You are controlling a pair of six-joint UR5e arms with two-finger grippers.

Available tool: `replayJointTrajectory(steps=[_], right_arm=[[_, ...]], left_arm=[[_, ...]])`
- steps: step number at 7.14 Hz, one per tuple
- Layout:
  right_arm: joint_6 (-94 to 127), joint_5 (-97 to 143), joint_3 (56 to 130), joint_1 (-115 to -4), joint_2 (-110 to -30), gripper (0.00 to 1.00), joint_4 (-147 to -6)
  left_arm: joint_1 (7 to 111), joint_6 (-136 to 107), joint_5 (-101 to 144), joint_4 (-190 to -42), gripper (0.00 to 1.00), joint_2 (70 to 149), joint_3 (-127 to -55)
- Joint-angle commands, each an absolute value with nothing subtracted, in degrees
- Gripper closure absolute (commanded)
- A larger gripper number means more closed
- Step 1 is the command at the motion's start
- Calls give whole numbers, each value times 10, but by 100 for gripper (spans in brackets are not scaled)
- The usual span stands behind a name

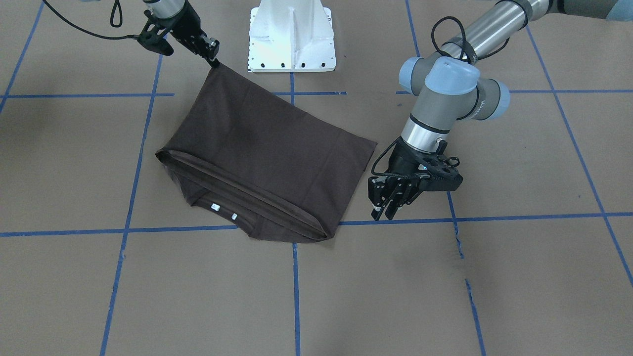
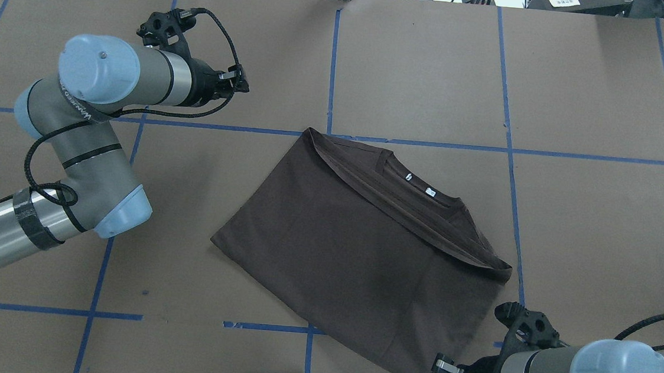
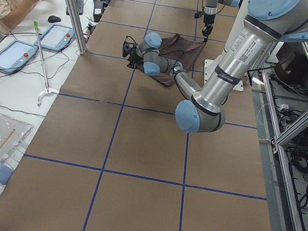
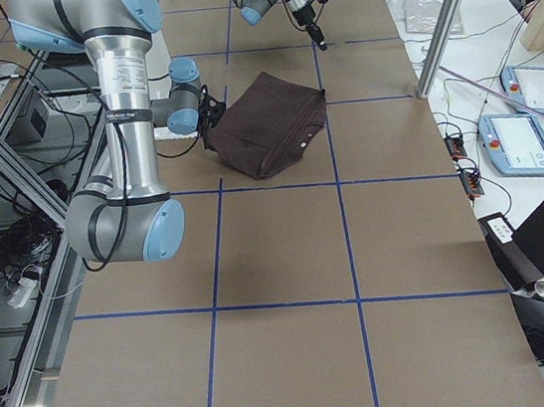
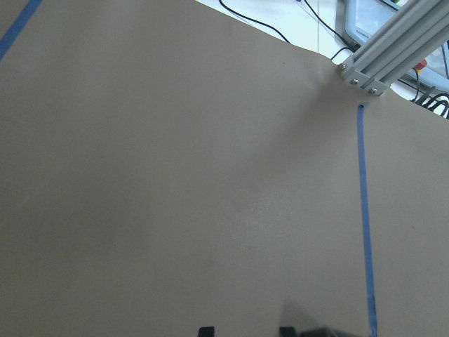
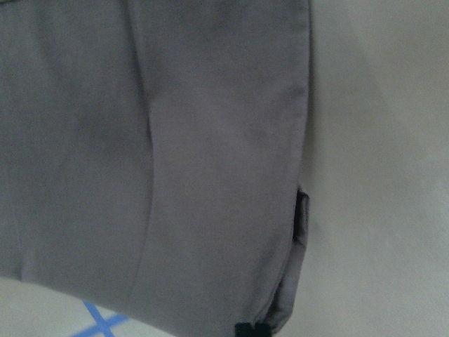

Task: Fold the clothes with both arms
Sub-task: 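Bring both grippers to the folded shirt's sides and grasp them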

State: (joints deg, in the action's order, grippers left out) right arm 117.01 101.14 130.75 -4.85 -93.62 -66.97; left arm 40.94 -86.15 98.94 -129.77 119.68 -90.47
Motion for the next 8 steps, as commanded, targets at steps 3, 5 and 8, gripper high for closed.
replayJointTrajectory(steps=[3,5,8], right_arm=[[1170,1005,1310,-139,-923,0,-669],[1162,1013,1273,-229,-876,0,-669],[1134,1005,1214,-243,-823,0,-669]], left_arm=[[357,-987,1022,-1276,32,1105,-1015],[285,-998,994,-1207,32,1095,-1018],[219,-1039,976,-1102,39,1086,-1078]])
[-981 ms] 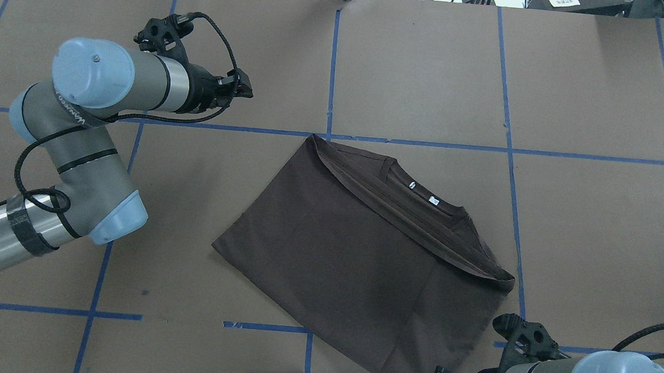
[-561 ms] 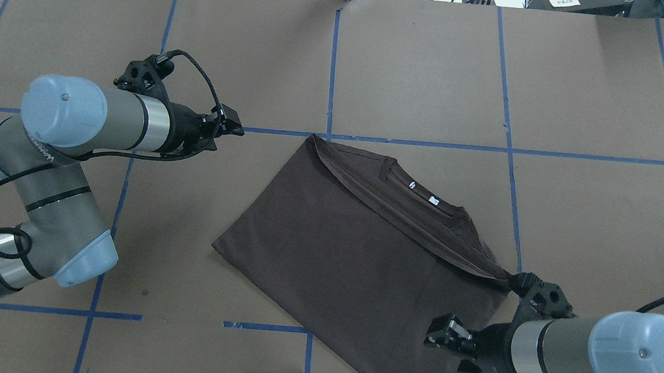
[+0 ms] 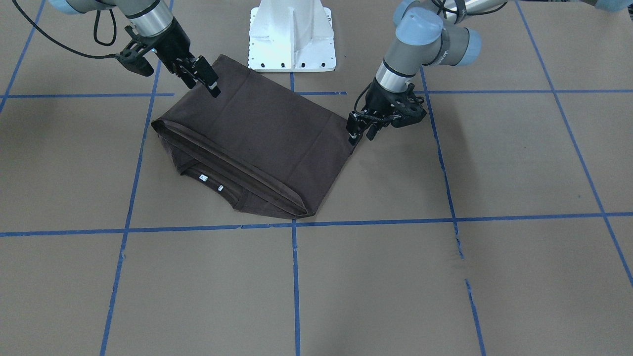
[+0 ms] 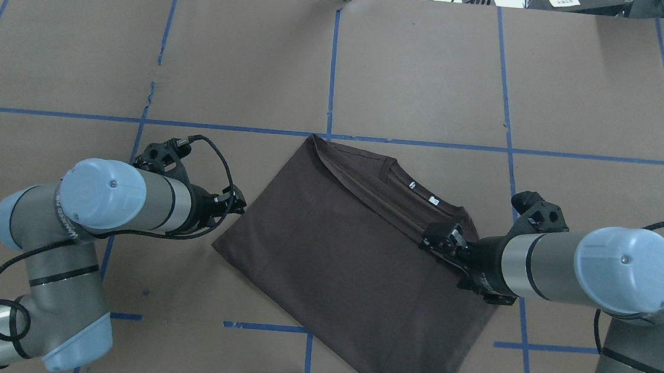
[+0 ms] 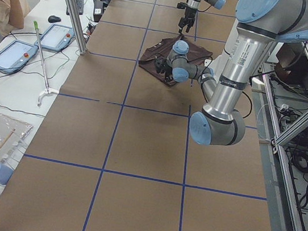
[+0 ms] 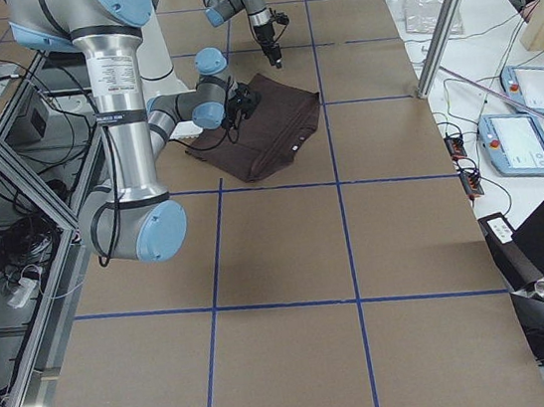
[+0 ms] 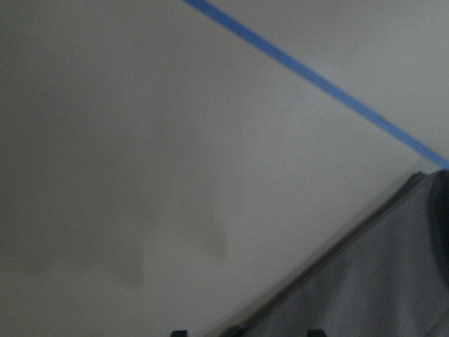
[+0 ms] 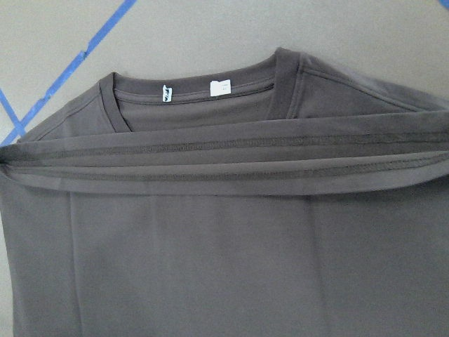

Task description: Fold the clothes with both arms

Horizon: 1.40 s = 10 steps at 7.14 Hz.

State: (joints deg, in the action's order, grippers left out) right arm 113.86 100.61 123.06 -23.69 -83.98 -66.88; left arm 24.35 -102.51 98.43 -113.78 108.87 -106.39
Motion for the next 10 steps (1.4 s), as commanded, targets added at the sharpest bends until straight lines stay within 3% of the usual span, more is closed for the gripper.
replayJointTrajectory(steps=[1,4,5,6,10], right_arm=[[1134,1005,1210,-243,-824,0,-669],[1134,1005,1202,-244,-826,0,-670],[1134,1005,1204,-244,-829,0,-670],[1134,1005,1203,-244,-829,0,-670],[1134,1005,1204,-245,-830,0,-670]], left_arm=[[211,-1039,967,-1100,39,1077,-1078],[194,-1037,964,-1100,41,1081,-1063],[192,-1035,965,-1100,51,1084,-1058],[194,-1033,965,-1100,100,1085,-1061],[248,-962,965,-1100,100,1090,-1067]])
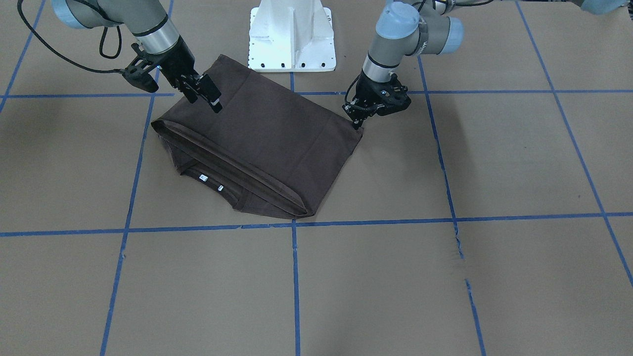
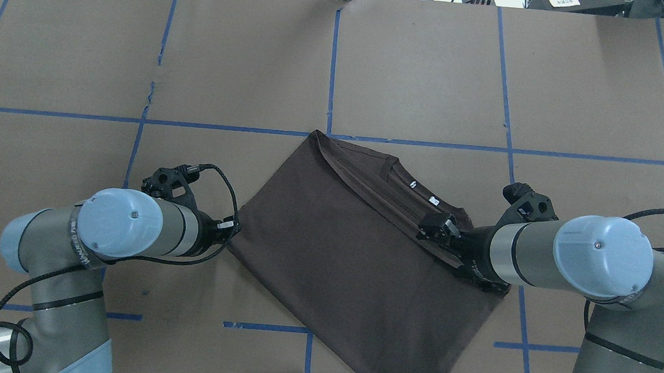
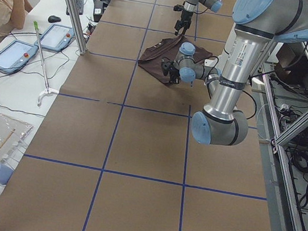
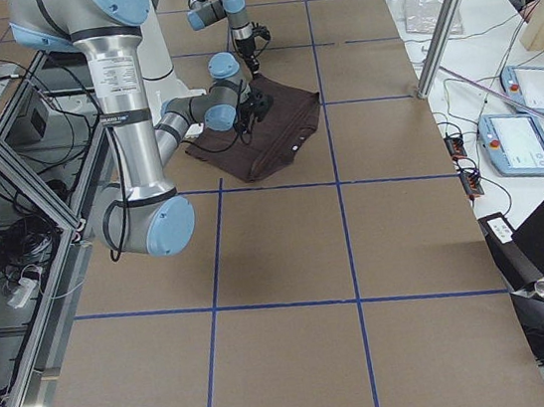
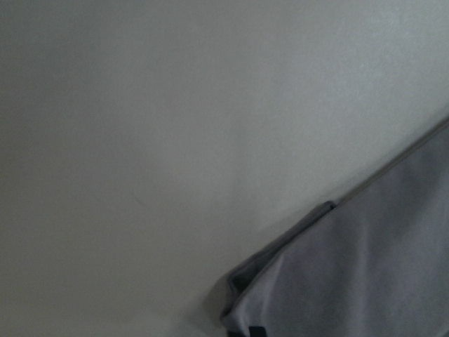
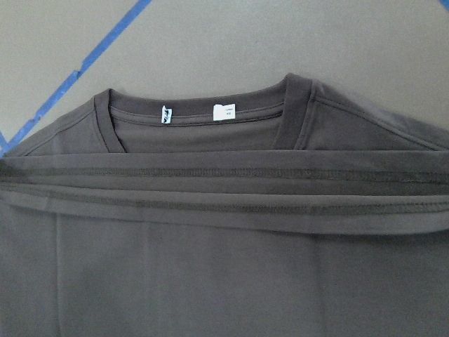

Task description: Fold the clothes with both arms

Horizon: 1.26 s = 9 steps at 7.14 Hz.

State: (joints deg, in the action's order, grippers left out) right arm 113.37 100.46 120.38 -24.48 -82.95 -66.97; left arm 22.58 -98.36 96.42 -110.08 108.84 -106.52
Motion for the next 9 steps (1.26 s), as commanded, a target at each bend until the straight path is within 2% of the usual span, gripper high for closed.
replayJointTrajectory(steps=[1,2,3,5,6,7,8,9], right_arm=[[1134,1005,1207,-246,-828,0,-670],[1134,1004,1207,-248,-825,0,-670],[1134,1002,1207,-253,-824,0,-669],[1134,975,1206,-251,-822,0,-666],[1133,961,1203,-251,-822,0,-667],[1123,956,1195,-249,-819,0,-664],[1114,950,1179,-248,-790,0,-669],[1114,931,1140,-236,-754,0,-671]], left_arm=[[276,-907,965,-1100,100,1090,-1066],[303,-870,966,-1106,100,1096,-1052],[344,-846,967,-1110,100,1150,-1000],[424,-841,968,-1150,100,1261,-844],[451,-838,969,-1210,100,1316,-734],[464,-835,969,-1237,48,1346,-675],[464,-838,976,-1237,32,1344,-690],[464,-845,1000,-1228,32,1339,-724]])
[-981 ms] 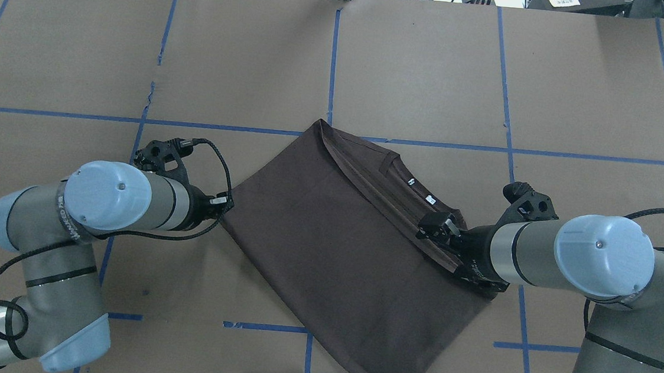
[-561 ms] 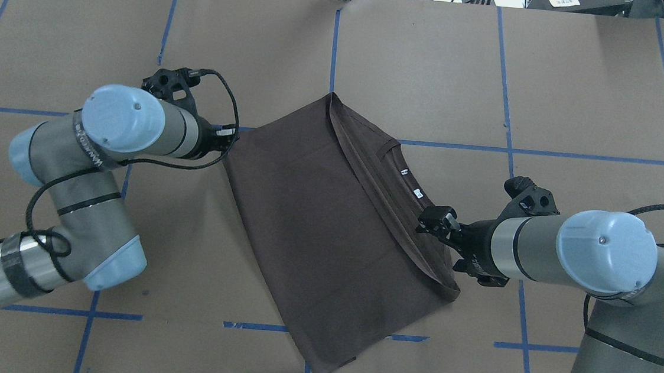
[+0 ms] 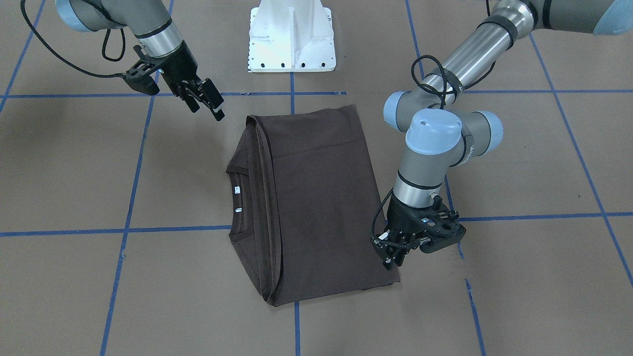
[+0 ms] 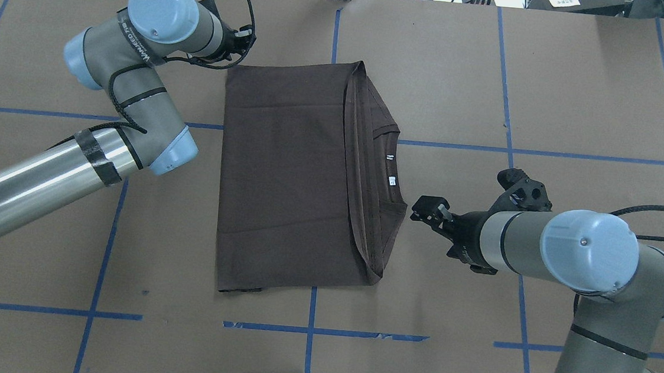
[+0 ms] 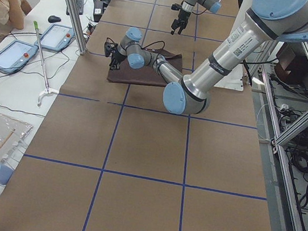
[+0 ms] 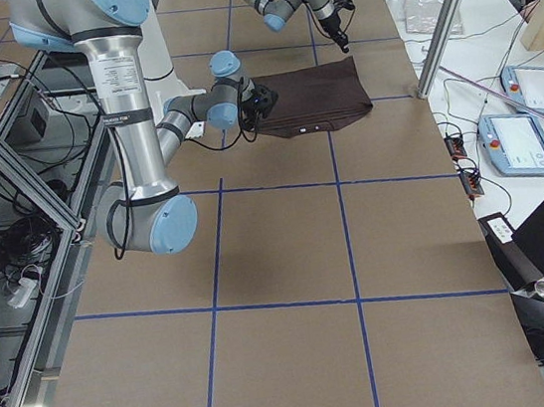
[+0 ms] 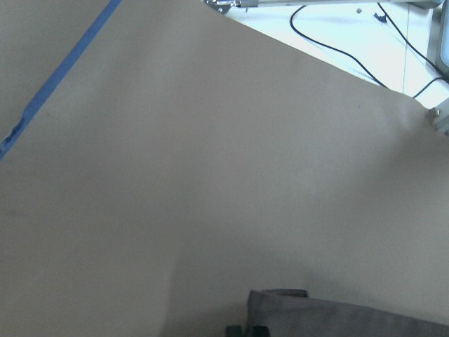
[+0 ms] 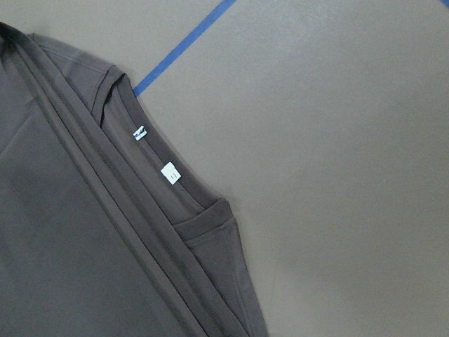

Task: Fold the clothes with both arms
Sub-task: 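Press the folded edge flat with the right gripper while the left arm withdraws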

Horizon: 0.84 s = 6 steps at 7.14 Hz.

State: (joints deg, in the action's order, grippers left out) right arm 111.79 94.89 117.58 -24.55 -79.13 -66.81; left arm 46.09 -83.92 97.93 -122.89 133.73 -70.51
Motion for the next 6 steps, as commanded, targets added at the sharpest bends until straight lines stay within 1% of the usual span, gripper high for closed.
replayJointTrajectory(steps=[1,2,3,6], right_arm=[[1100,918,1101,-219,-711,0,-697],[1049,918,1066,-202,-654,0,-756],[1007,919,1039,-189,-624,0,-773],[784,931,1039,-180,-612,0,-889]], left_arm=[[462,-850,1016,-1227,32,1280,-803],[460,-850,1018,-1226,32,1235,-868],[458,-851,1018,-1226,32,1232,-870],[448,-866,1017,-1226,32,1231,-868]])
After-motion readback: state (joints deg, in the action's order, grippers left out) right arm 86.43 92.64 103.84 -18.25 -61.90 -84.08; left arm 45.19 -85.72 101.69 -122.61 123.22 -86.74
